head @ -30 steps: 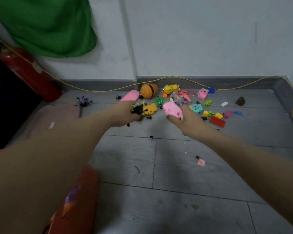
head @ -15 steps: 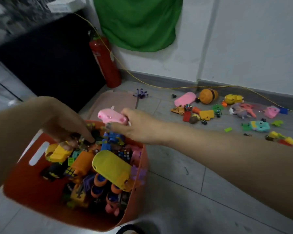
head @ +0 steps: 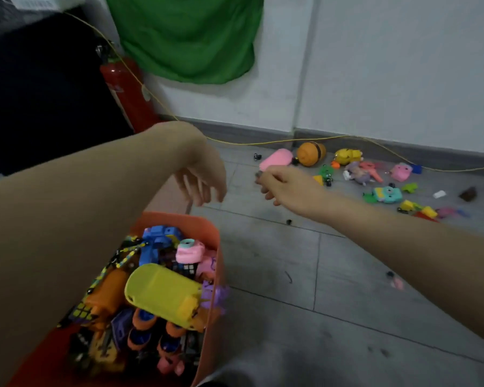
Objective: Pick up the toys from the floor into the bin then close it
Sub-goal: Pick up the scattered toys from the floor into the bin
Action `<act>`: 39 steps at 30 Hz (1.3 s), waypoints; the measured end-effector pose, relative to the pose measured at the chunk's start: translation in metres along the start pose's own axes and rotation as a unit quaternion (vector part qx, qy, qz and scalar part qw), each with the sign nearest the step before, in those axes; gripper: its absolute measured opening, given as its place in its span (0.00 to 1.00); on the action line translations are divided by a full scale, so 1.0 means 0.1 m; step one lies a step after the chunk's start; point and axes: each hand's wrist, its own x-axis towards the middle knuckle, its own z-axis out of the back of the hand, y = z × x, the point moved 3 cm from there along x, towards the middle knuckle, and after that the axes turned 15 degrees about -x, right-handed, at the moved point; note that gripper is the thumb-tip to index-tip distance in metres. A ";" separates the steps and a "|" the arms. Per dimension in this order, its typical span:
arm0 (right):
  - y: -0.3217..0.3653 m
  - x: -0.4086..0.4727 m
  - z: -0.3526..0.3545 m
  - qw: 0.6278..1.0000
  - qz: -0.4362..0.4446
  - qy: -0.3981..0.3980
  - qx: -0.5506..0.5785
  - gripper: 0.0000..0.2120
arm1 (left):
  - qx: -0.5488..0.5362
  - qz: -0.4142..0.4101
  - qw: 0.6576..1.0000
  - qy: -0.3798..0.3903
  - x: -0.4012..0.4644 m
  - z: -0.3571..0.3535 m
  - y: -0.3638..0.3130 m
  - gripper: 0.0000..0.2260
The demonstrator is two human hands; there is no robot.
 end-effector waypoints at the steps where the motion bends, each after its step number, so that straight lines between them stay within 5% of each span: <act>1: -0.25 -0.03 0.08 0.999 -0.043 -0.007 -0.009 0.23 | 0.012 -0.037 0.999 -0.006 0.13 -0.06 -0.21 0.06; 5: -1.11 -0.30 0.28 0.975 -0.197 0.040 -0.091 0.15 | 0.028 -0.155 0.987 0.029 0.51 -0.56 -1.06 0.09; 10: -1.78 -0.88 0.25 0.916 -0.312 0.163 -0.190 0.26 | 0.158 -0.160 0.969 0.103 0.91 -1.16 -1.62 0.19; 15: -2.22 -1.27 0.12 0.874 -0.368 0.214 -0.234 0.31 | 0.282 -0.205 0.935 0.059 1.20 -1.59 -1.85 0.25; 22: -2.54 -1.65 -0.15 0.881 -0.420 0.118 -0.185 0.25 | 0.234 -0.173 0.955 0.053 1.65 -2.09 -1.99 0.30; 32: -2.82 -1.65 -0.53 0.891 -0.416 0.044 -0.178 0.17 | 0.229 -0.067 0.963 -0.125 2.21 -1.77 -1.30 0.29; 39: -2.85 -1.49 -0.64 0.909 -0.373 0.023 -0.183 0.12 | 0.161 -0.141 0.968 -0.128 2.38 -1.88 -1.01 0.24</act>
